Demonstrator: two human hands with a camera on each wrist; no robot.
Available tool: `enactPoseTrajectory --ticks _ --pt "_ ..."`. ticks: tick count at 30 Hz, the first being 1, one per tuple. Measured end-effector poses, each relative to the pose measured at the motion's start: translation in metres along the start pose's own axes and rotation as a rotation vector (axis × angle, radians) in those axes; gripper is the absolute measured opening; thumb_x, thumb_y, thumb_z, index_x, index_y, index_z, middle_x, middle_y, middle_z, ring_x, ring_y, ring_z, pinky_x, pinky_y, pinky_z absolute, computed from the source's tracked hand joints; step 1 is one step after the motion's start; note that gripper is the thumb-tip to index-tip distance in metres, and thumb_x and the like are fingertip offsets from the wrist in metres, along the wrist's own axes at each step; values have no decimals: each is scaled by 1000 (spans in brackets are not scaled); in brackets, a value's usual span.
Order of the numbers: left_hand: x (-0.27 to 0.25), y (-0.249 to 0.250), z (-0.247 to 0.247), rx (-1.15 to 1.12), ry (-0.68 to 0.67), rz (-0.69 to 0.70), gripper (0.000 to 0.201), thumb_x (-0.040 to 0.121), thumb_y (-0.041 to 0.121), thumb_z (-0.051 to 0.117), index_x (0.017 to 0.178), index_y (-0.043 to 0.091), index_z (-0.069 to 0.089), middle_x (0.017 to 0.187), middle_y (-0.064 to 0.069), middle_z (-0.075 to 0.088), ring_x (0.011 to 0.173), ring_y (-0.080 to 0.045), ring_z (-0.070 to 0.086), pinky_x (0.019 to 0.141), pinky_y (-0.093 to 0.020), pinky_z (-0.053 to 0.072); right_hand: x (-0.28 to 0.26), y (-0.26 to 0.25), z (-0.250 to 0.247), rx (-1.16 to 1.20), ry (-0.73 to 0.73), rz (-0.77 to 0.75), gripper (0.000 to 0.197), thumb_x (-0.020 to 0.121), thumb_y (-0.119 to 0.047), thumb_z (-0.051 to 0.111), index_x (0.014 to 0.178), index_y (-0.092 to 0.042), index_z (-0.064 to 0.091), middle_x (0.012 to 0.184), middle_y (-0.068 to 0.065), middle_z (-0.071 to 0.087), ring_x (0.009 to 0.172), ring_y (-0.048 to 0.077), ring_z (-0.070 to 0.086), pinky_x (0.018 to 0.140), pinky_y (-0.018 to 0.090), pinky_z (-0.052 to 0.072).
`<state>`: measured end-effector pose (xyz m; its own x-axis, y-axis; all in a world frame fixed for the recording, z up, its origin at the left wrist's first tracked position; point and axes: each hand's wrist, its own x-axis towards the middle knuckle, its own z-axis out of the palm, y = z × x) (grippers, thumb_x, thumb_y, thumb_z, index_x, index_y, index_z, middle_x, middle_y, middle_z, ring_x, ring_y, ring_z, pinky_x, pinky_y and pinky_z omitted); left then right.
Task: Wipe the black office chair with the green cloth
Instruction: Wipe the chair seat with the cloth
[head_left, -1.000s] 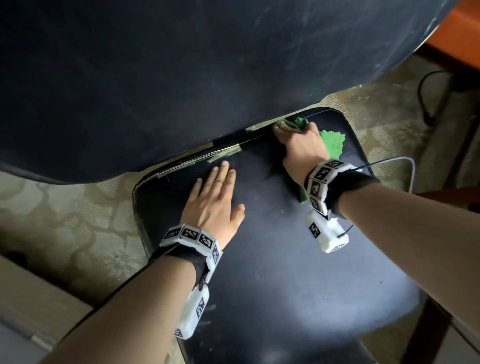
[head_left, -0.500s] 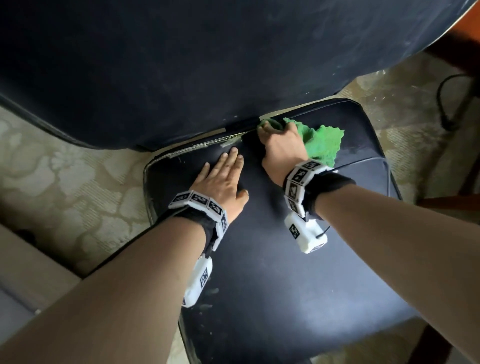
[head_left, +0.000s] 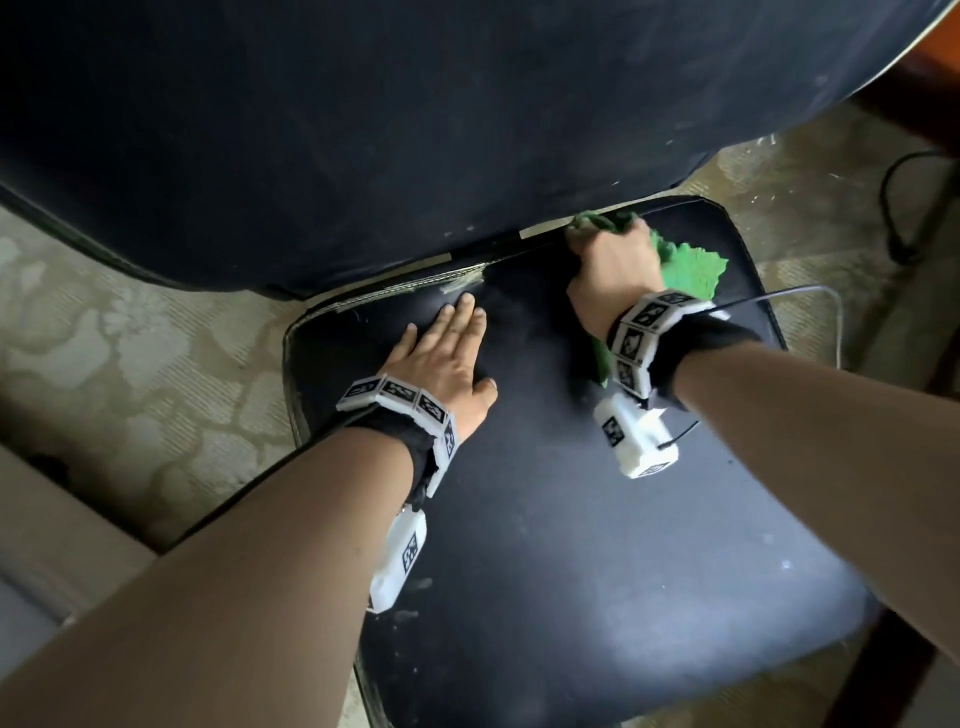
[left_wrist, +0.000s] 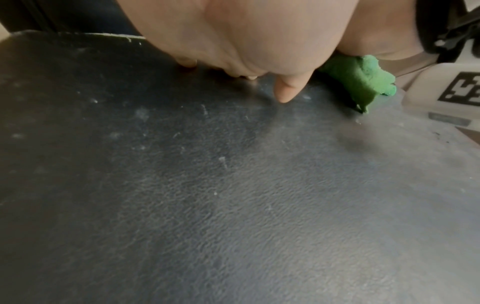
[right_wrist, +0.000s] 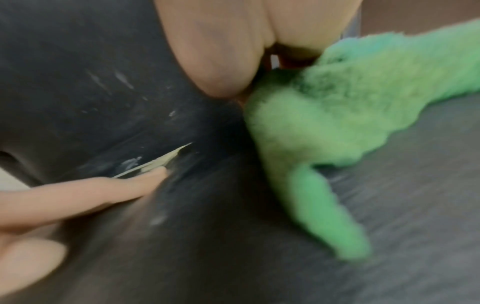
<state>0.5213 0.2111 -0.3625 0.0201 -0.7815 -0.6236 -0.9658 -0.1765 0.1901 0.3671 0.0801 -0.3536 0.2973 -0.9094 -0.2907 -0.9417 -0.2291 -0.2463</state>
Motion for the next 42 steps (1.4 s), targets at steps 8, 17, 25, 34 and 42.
enactPoseTrajectory --ticks 8,17,25,34,42 --pt "-1 2 -6 -22 -3 -7 74 99 43 36 160 23 -2 165 7 -18 153 -9 -7 123 -39 1 -18 -48 41 -75 -118 -283 53 86 -21 37 137 -21 51 138 0 56 114 29 47 95 36 45" --pt "0 -1 -7 -7 -27 30 78 98 47 36 160 20 -4 165 4 -20 153 -12 -8 123 -42 2 -15 -17 15 -96 13 -43 53 82 -7 49 134 -14 56 138 2 56 121 35 43 106 32 32" --pt "0 -2 -12 -35 -51 39 77 99 45 38 160 21 -4 165 5 -17 153 -14 -5 122 -42 4 -21 -65 55 -109 -65 -195 40 92 -25 40 127 -20 58 127 -3 62 103 25 48 86 36 46" --pt "2 -2 -14 -51 -100 45 79 98 40 40 159 20 -6 164 6 -22 153 -11 -11 123 -41 0 -7 -36 34 -80 -9 -37 53 85 -14 48 137 -19 53 140 2 56 126 35 41 108 34 36" --pt "-5 -20 -27 -65 -111 171 79 100 31 44 159 15 -5 165 -1 -19 153 -15 -9 125 -43 3 -18 -67 51 -21 -97 -240 55 88 -20 39 142 -10 49 147 8 49 120 32 53 99 35 40"
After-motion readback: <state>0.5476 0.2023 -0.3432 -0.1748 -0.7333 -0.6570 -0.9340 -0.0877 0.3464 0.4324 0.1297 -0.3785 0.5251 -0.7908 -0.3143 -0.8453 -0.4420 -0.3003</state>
